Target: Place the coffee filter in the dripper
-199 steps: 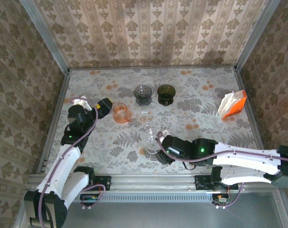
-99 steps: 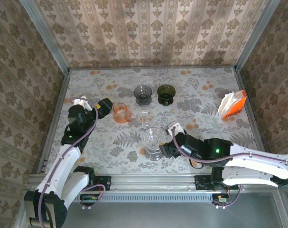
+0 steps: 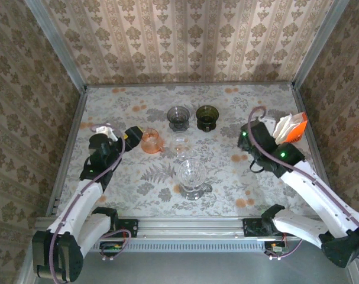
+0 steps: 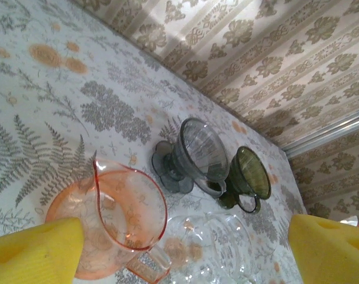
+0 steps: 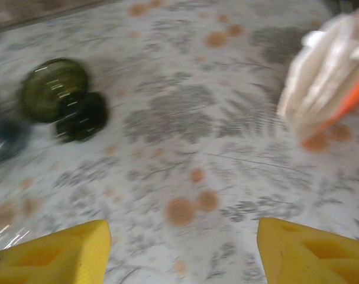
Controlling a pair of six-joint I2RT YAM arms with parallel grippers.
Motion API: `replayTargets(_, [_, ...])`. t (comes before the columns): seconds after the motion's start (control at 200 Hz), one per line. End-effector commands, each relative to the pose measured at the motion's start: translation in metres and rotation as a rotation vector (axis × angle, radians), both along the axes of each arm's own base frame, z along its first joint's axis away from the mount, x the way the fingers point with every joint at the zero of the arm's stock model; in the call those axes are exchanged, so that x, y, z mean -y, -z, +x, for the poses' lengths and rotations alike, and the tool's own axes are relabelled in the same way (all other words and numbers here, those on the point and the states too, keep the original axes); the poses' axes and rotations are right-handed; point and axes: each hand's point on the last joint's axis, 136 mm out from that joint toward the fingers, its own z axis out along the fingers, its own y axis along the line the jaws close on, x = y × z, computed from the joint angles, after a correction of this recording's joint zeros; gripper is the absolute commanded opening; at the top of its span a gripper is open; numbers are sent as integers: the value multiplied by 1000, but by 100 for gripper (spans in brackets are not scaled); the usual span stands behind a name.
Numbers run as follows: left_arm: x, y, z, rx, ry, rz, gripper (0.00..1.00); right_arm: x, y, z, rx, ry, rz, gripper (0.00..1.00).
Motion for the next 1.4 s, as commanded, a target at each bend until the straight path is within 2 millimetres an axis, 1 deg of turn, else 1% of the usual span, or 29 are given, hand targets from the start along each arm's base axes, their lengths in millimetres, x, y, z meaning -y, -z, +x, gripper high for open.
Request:
replayTargets(0.0, [10, -4, -2, 29, 43, -45, 91, 49, 15, -1, -37, 220, 34, 68])
replayTargets(0.17, [12, 3, -3, 21, 59, -44, 91, 102, 33, 18, -15, 432, 144, 67])
replayTargets(0.32, [15, 7, -3, 18, 73, -52, 91, 142, 40, 37, -38, 538, 128, 67])
replayTargets(0.405, [16, 8, -3, 14, 79, -58, 91, 163, 43, 43, -58, 580, 129, 67])
replayTargets(0.495, [17, 10, -2, 10, 82, -61, 91, 180, 46, 50, -63, 591, 154, 66])
replayTargets(0.595, [18, 12, -2, 6, 85, -67, 91, 197, 44, 49, -66, 631, 145, 67])
replayTargets(0.67, [19, 13, -1, 4, 88, -69, 91, 209, 43, 49, -41, 661, 172, 68])
replayTargets(0.805, [20, 14, 0, 0, 94, -75, 91, 224, 42, 57, -15, 668, 233, 69])
replayTargets(0.835, [20, 14, 0, -1, 94, -76, 91, 225, 38, 59, -4, 662, 245, 69])
replayTargets(0.845, [20, 14, 0, -2, 95, -77, 91, 227, 43, 61, -20, 665, 250, 69])
replayTargets(0.855, [20, 14, 0, -2, 95, -77, 91, 228, 45, 62, -24, 664, 254, 69])
replayTargets(0.9, [20, 14, 0, -2, 96, -77, 91, 232, 48, 66, -28, 666, 265, 69])
replayTargets(1.085, [21, 13, 0, 3, 98, -75, 91, 243, 50, 79, -20, 649, 298, 68])
replayTargets(1.225, [21, 15, 1, -3, 100, -76, 91, 250, 58, 87, -55, 646, 301, 67])
replayTargets(1.4, [23, 19, 4, -14, 105, -79, 91, 259, 57, 95, -46, 637, 295, 65])
